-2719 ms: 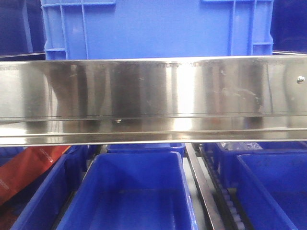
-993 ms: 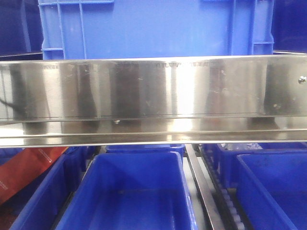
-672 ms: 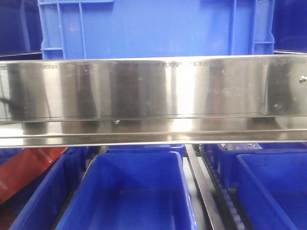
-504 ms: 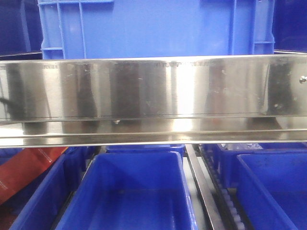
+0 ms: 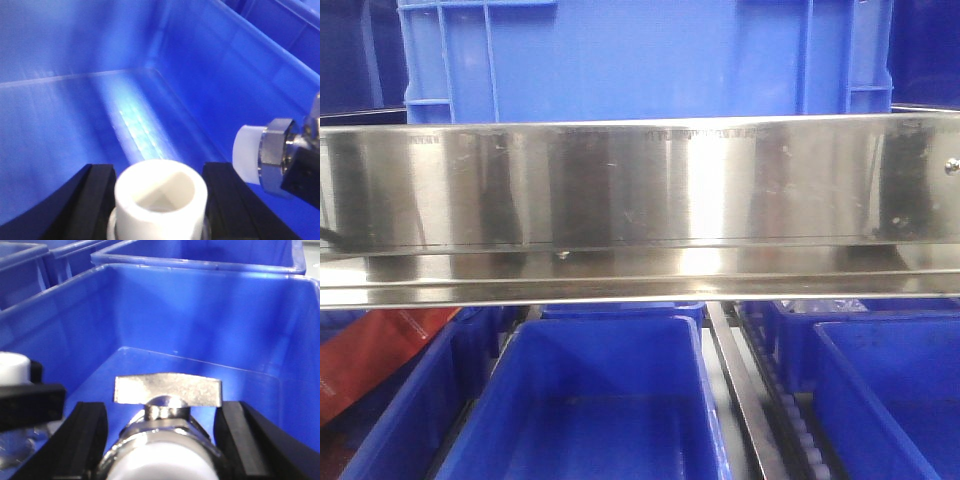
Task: Place valve from conveyor to right shelf box
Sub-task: 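Open both grippers to drop the valves into the blue bin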
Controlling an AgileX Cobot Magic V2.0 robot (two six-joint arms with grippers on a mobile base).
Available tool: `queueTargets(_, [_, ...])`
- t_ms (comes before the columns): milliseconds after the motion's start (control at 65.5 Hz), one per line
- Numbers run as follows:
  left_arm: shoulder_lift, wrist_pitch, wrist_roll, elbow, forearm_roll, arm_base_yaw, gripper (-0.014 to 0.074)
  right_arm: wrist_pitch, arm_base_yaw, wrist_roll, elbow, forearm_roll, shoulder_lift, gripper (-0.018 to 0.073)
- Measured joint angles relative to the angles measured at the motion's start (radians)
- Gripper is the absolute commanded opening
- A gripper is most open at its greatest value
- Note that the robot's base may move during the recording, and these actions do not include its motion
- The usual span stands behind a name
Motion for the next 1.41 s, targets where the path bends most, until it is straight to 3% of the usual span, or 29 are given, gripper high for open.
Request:
queueTargets(183, [0.0, -0.017, 0.0, -0.005, 0.004, 0.0, 0.0419, -0.017, 0.0, 0.0, -0.002, 0.0, 0.0, 0.0466])
queueTargets(275, [0.0, -0.021, 0.0, -0.008, 0.004, 0.0, 0.0436, -0.048, 0.0, 0.0, -0.011, 0.0, -0.002, 0.0535])
queueTargets(367, [0.0, -0.021, 0.0, -0.008, 0.004, 0.0, 0.0435, -0.058, 0.0, 0.0, -0.011, 0.0, -0.005, 0.0543])
queueTargets(458, [0.0, -0.021, 0.0, -0.008, 0.004, 0.0, 0.0407, -0.058, 0.0, 0.0, -0.011, 0.0, -0.005, 0.0505])
queueTargets(535, [0.0, -0.021, 0.0, -0.008, 0.004, 0.0, 0.0265, -0.058, 0.0, 0.0, -0.011, 0.0, -0.008, 0.0414])
queueTargets(687, [-0.005, -0.021, 0.0, -0.008, 0.004, 0.0, -0.0106, -0.059, 0.0, 0.0, -0.011, 0.0, -0.015, 0.0046])
queueTargets(779, [-0.005, -0.029, 0.003, -0.008, 0.004, 0.0, -0.0111, -0.059, 0.0, 0.0, -0.011, 0.0, -0.015, -0.0166])
queueTargets(1039, [-0.066, -0.031, 0.003, -0.008, 0.017, 0.0, -0.0111, -0.049, -0.026, 0.0, -0.011, 0.001, -0.049, -0.0168])
queueTargets(1176, [-0.168, -0.063, 0.016, 0.018, 0.071, -0.024, -0.0111, -0.011, -0.037, 0.0, 0.001, 0.001, -0.12, -0.0168])
queueTargets(1405, [-0.368, -0.195, 0.057, 0.256, 0.136, -0.108, -0.0111, -0.052, -0.037, 0.0, 0.182, 0.001, -0.32, -0.0168])
